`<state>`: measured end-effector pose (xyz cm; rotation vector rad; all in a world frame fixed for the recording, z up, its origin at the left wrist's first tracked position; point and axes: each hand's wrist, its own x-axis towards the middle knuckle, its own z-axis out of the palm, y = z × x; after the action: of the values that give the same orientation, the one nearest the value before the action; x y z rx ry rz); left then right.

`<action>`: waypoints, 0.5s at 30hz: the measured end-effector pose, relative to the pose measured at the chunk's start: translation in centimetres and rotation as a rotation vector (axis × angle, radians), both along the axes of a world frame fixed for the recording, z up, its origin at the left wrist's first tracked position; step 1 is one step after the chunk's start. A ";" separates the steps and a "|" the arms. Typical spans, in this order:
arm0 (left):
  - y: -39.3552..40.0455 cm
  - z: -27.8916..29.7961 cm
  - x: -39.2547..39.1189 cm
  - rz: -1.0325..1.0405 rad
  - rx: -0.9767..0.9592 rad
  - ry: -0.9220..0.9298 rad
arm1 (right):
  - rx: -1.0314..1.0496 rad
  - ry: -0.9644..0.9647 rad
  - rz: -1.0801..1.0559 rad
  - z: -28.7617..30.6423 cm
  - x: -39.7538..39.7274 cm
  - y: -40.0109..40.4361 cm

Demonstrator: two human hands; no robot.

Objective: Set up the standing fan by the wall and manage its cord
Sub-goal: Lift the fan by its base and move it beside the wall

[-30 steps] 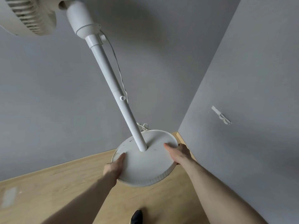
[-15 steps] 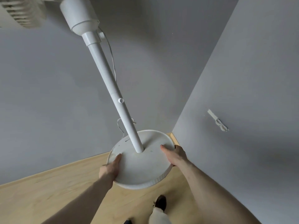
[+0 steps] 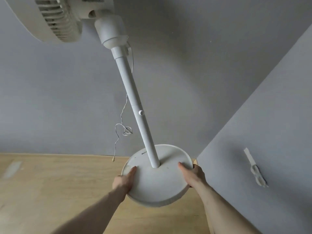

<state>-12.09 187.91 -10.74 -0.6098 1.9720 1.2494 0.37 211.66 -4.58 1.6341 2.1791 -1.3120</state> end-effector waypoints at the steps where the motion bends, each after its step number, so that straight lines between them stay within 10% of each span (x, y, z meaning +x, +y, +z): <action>1: 1.3 -0.1 0.6 0.023 -0.002 0.002 | -0.006 0.000 0.017 -0.6 0.0 1.7; 15: 13.1 -8.9 1.6 0.183 -0.110 -0.010 | -0.037 -0.007 0.181 -10.1 -3.8 15.3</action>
<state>-10.45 201.00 -19.60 -0.8668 2.0232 1.2479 -3.44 226.95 -14.72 1.3888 2.2244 -1.2853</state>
